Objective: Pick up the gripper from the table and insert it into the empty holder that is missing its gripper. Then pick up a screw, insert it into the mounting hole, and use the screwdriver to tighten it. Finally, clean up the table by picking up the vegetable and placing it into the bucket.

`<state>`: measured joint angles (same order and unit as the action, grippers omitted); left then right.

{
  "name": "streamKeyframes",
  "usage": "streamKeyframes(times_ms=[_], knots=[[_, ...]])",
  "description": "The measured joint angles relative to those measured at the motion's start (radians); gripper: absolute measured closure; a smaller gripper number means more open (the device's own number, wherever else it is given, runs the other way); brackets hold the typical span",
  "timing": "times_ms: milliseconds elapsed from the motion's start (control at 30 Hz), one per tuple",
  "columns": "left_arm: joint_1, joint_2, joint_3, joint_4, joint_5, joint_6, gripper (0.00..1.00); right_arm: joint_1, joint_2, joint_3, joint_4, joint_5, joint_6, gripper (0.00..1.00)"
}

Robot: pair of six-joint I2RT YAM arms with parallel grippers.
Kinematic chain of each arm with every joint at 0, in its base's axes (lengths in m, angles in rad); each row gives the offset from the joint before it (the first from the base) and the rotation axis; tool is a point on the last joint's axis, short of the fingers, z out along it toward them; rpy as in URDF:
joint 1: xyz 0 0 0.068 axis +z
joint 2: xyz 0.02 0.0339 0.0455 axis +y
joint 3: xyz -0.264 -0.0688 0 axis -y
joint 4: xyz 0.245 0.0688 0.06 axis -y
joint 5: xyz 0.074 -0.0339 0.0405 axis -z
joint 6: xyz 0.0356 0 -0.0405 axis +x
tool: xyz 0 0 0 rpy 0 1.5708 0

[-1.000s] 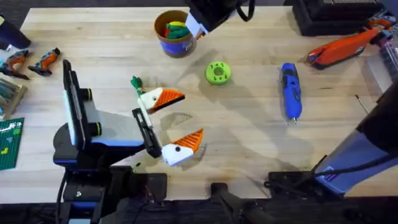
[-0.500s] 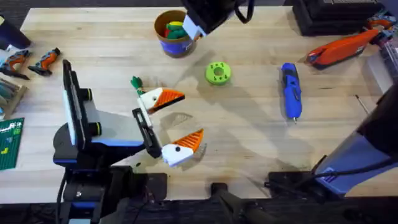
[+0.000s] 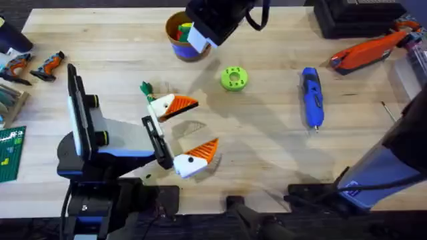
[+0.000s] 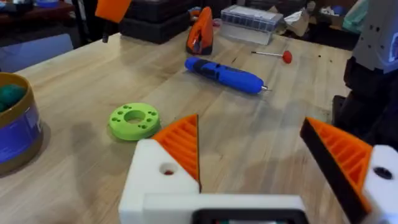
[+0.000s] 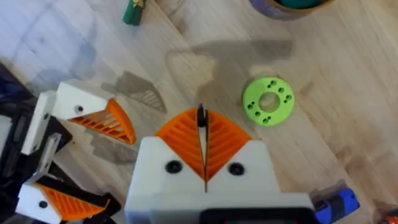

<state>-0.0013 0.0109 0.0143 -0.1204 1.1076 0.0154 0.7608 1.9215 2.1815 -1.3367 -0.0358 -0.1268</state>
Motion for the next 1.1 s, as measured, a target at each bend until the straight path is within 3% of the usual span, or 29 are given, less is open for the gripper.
streamKeyframes(times_ms=[1100], knots=[[0.0,0.0,0.0,0.0,0.0,0.0,0.015,0.17,0.0,0.0,-0.008,-0.033,-0.211,0.995]])
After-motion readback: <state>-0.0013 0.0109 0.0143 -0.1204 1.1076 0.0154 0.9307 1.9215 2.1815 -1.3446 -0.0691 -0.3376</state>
